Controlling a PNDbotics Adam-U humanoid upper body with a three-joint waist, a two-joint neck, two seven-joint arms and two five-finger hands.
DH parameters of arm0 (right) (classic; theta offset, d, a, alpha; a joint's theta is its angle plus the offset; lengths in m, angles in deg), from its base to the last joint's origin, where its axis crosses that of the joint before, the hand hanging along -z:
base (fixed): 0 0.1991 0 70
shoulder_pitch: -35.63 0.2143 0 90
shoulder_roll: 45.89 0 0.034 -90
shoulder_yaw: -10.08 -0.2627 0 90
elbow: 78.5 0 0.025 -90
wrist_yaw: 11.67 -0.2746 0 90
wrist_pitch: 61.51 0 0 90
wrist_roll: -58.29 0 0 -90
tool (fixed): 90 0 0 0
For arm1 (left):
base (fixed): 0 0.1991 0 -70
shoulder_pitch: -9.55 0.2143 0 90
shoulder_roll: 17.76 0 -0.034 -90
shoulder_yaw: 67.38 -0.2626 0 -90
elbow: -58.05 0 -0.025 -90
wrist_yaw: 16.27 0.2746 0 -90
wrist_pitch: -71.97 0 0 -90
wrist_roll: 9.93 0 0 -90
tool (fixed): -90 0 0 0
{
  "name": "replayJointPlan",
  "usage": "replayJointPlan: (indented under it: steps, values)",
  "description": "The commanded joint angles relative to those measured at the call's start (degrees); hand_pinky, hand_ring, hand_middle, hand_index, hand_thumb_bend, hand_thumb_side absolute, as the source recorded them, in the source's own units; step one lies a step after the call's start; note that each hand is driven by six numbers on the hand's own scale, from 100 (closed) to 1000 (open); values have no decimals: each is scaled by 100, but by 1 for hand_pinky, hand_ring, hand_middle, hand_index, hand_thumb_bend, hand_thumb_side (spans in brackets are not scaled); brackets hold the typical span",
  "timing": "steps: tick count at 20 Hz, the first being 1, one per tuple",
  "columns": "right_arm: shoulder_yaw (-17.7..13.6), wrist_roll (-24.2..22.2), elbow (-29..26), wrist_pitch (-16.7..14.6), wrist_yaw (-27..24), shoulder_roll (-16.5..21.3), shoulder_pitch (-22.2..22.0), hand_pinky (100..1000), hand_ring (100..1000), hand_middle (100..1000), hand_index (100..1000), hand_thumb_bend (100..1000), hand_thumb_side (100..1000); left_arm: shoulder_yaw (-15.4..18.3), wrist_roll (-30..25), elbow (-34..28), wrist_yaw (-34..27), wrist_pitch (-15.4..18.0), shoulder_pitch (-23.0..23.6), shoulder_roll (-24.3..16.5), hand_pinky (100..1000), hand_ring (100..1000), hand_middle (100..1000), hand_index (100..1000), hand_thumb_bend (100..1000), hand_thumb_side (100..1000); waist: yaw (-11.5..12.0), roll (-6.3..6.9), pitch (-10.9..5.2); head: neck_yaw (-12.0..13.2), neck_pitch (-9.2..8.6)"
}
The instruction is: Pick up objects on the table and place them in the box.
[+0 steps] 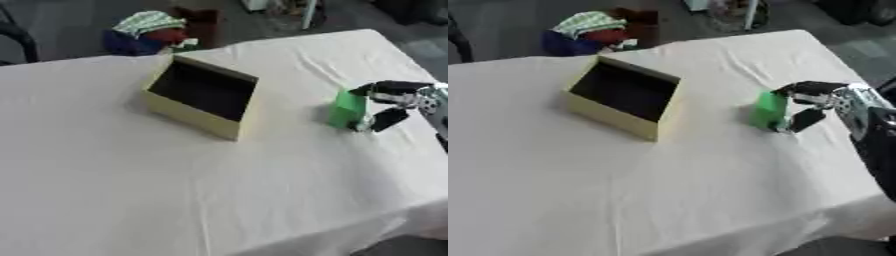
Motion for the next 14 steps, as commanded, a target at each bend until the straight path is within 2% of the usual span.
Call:
replayJointPlan:
  steps: [1,3,4,5,6,8,12,13,14]
  values:
    - [-139,242,-72,-61,-57,145,85,779,870,579,962,193,395,46,6,-112,-12,-4,-44,-115,718,554,538,815,100,761,-7,8,-56,13,-19]
    - [-188,418,-136,-105,-143,148,86,769,857,551,873,160,321,46,5,-112,-10,-4,-43,-115,718,554,539,815,100,761,-7,8,-53,17,-21]
    - [-197,505,-156,-122,-168,152,82,769,857,551,873,160,321,47,5,-112,-9,-4,-44,-115,718,554,539,815,100,761,-6,8,-53,18,-21]
    - [-205,592,-169,-136,-192,153,84,764,852,539,818,128,271,47,5,-112,-9,-3,-44,-116,717,554,539,815,100,761,-5,8,-53,20,-20]
    - [-215,680,-184,-152,-224,154,88,763,851,536,811,123,264,47,5,-112,-9,-2,-44,-117,718,554,539,815,100,761,-4,8,-53,22,-20]
    - [-285,856,-219,-188,-338,142,116,749,853,510,748,100,168,47,4,-112,-8,-3,-40,-118,718,554,539,815,100,761,-10,11,-57,28,-20]
    - [-388,1201,-418,-298,-639,151,213,741,858,495,727,100,107,47,3,-112,-10,1,-39,-122,718,554,539,816,100,760,-24,10,-69,38,-24]
    - [-396,1286,-497,-339,-719,151,253,737,860,490,722,100,276,46,1,-112,-11,1,-38,-122,718,554,539,816,100,760,-25,9,-73,38,-24]
    - [-393,1365,-575,-384,-801,153,301,737,860,487,722,100,100,44,-1,-112,-12,0,-37,-123,718,554,539,816,100,760,-27,7,-76,39,-22]
